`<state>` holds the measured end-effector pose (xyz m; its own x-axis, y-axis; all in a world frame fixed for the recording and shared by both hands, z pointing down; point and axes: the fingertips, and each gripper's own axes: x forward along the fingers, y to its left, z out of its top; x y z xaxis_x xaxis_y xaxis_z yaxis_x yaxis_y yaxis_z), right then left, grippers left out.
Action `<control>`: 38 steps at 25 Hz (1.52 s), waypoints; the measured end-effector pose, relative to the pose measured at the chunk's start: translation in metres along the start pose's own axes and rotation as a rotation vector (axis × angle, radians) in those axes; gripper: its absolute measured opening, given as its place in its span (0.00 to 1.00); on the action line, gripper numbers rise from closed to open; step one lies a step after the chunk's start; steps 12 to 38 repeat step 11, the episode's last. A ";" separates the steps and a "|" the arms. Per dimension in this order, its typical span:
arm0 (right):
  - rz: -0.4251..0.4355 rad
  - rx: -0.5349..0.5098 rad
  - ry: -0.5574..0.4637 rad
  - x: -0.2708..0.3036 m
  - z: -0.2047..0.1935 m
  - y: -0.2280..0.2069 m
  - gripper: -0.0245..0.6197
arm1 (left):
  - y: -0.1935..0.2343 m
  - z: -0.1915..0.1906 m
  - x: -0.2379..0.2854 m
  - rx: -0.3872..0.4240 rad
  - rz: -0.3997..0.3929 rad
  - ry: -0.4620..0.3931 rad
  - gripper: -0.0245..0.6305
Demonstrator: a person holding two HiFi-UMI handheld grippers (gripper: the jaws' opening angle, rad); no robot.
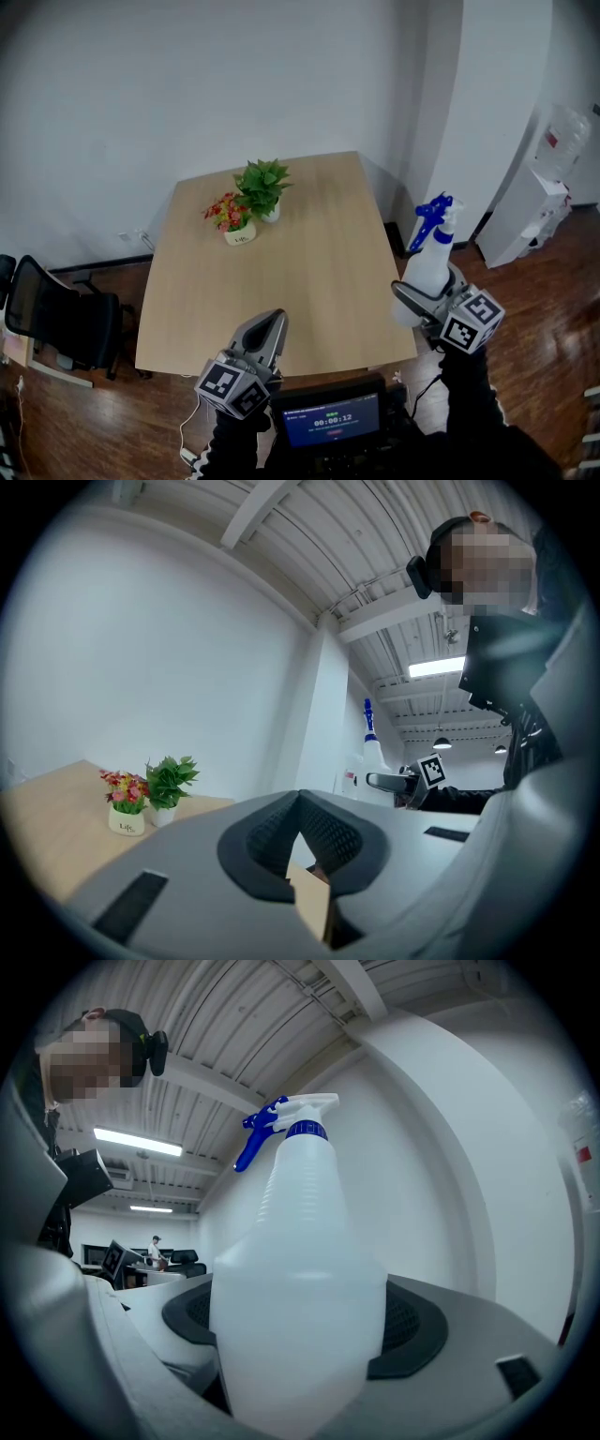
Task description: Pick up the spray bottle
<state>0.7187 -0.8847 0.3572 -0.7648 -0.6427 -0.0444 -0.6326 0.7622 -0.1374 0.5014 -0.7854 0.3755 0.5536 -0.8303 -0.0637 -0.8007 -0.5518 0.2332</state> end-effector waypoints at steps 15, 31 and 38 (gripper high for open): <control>-0.016 -0.025 0.001 -0.003 0.003 -0.004 0.67 | 0.011 -0.007 0.005 0.005 0.042 0.032 0.03; -0.016 -0.025 0.001 -0.003 0.003 -0.004 0.67 | 0.011 -0.007 0.005 0.005 0.042 0.032 0.03; -0.016 -0.025 0.001 -0.003 0.003 -0.004 0.67 | 0.011 -0.007 0.005 0.005 0.042 0.032 0.03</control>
